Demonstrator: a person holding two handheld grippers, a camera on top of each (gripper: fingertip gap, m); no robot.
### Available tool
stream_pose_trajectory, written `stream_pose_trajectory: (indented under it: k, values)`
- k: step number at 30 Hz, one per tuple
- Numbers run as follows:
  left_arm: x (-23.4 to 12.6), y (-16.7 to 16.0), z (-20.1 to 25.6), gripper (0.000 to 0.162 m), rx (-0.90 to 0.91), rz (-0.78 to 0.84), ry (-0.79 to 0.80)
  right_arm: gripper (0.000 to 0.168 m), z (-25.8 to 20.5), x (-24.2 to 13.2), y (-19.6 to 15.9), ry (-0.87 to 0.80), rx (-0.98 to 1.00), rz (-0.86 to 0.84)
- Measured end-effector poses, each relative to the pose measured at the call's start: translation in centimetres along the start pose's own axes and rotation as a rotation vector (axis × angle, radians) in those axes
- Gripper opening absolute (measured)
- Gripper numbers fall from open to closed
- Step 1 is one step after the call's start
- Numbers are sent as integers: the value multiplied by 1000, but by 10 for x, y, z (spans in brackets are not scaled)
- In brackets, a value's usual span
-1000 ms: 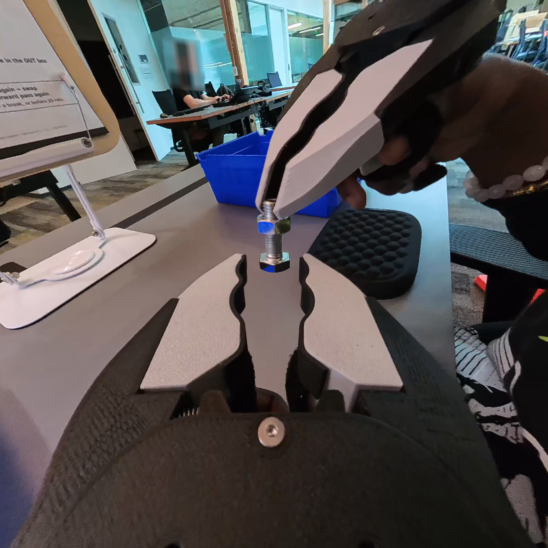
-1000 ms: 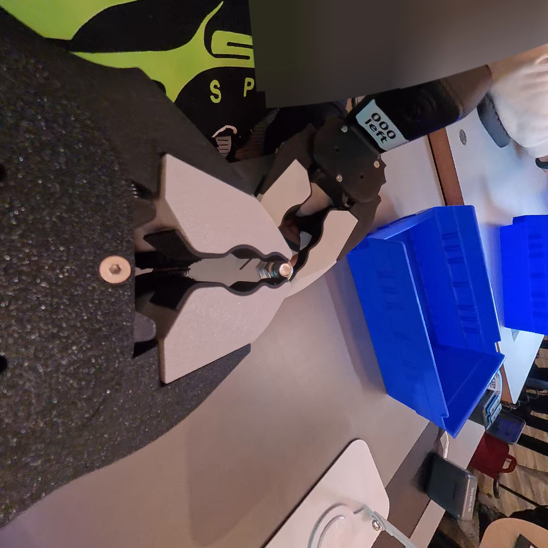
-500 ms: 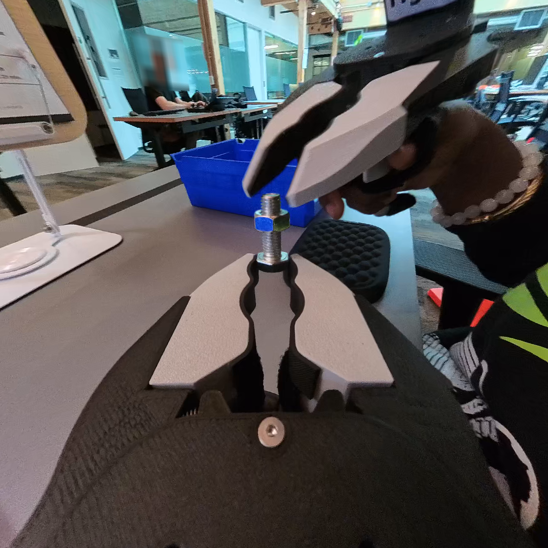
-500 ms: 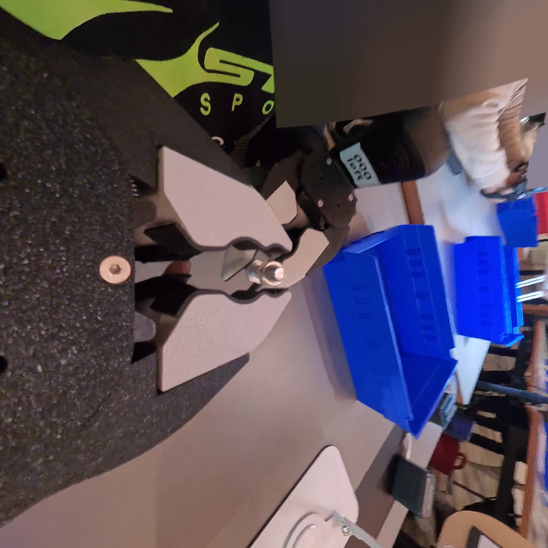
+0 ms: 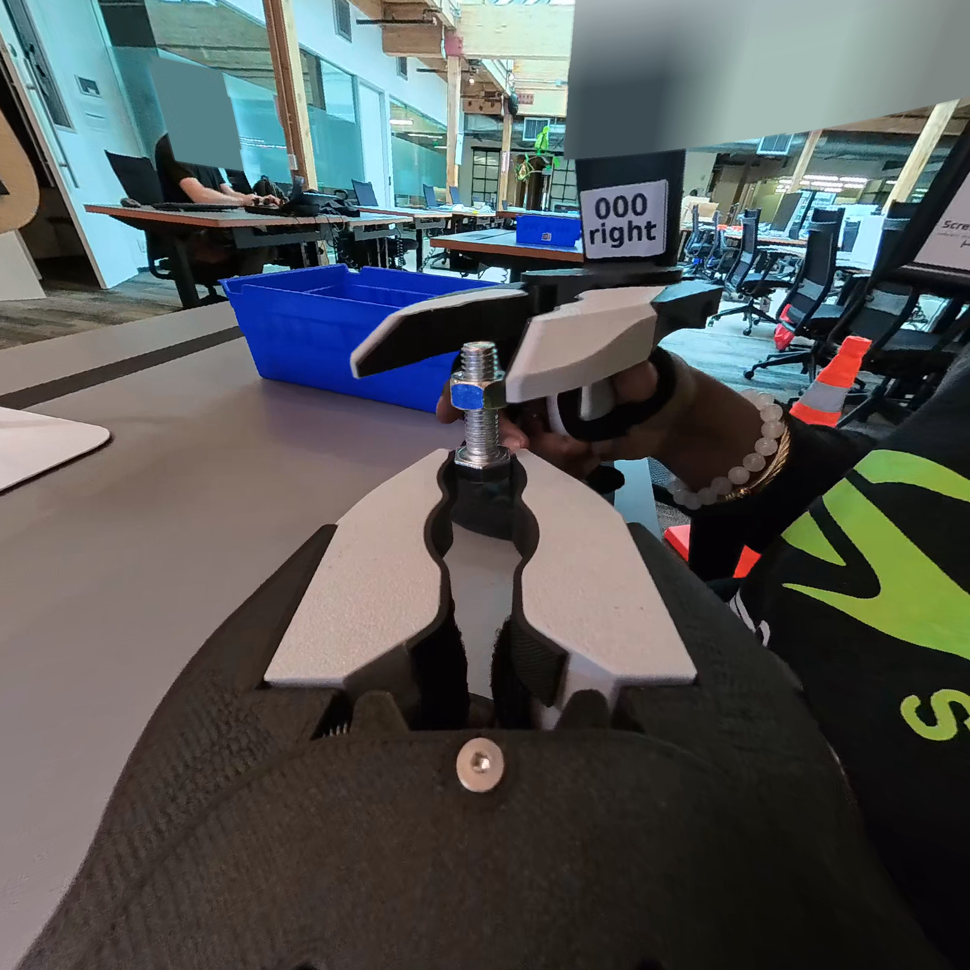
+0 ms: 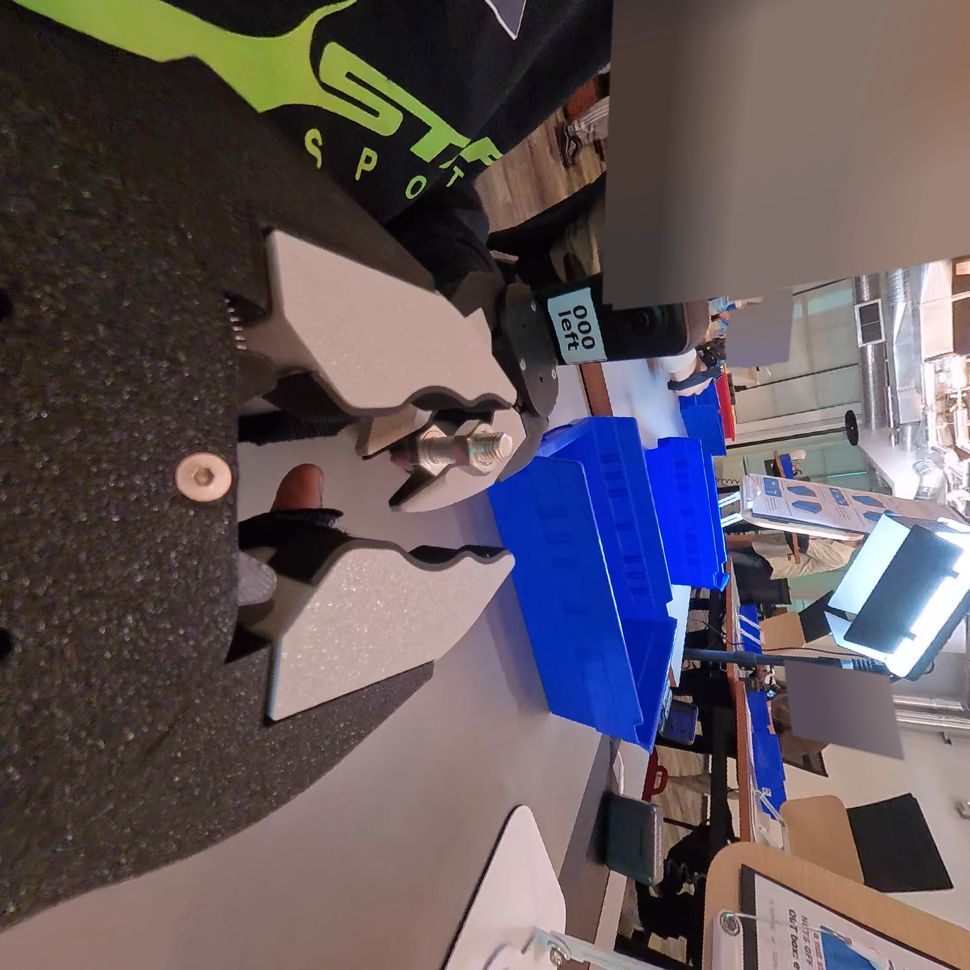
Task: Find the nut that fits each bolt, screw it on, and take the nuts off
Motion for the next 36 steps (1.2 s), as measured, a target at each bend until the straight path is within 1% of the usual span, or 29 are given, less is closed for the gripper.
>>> stream_pose_trajectory:
  k: [6, 7, 8, 10, 11, 13, 15, 18, 19, 21, 26, 33, 34, 35, 36]
  values:
    - [-2, 2, -3, 18, -35, 23, -5, 39, 3, -13, 2, -9, -46, 8]
    - [-3, 3, -3, 18, -41, 29, -6, 34, 5, -16, 2, -23, -52, 11]
    - [-3, 3, -2, 18, -44, 36, -14, 24, 8, -19, 2, -45, -60, 12]
    - [-4, 4, -3, 18, -43, 37, -13, 16, 12, -24, 2, -70, -69, 17]
    - [-4, 3, -3, 18, -43, 35, -11, 15, 12, -26, 3, -69, -66, 21]
    - [-3, 3, -3, 18, -40, 34, -14, 15, 10, -26, 4, -53, -59, 35]
    - [-3, 2, -2, 19, -32, 28, -14, 25, 5, -23, 4, -20, -50, 52]
    - [-2, 1, 0, 19, -19, 19, -19, 47, -3, -14, 3, 20, -45, 56]
    - [-2, 1, 0, 19, -15, 18, -19, 51, -4, -10, 2, 25, -47, 54]
    - [-1, 0, 1, 19, -8, 14, -25, 53, -6, -3, 0, 35, -44, 53]
    - [-1, 0, 5, 19, 5, 12, -45, 51, -5, 5, -6, 41, -25, 47]
    - [-3, 1, 3, 18, -14, 29, -46, 43, 0, -15, -4, 26, -50, 59]
    - [-3, 2, 3, 18, -16, 32, -45, 40, 3, -19, -4, 7, -55, 61]
    - [-3, 2, 3, 18, -16, 35, -51, 29, 8, -23, -4, -27, -59, 61]
    - [-3, 2, 4, 19, -14, 36, -54, 25, 13, -26, -5, -58, -65, 58]
Point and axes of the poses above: each gripper's, where its closed fingertips meet, x out along the fingers, y out of its top, z = x × y across the jaws, the point moved 3 cm from there along -x, back along the fingers
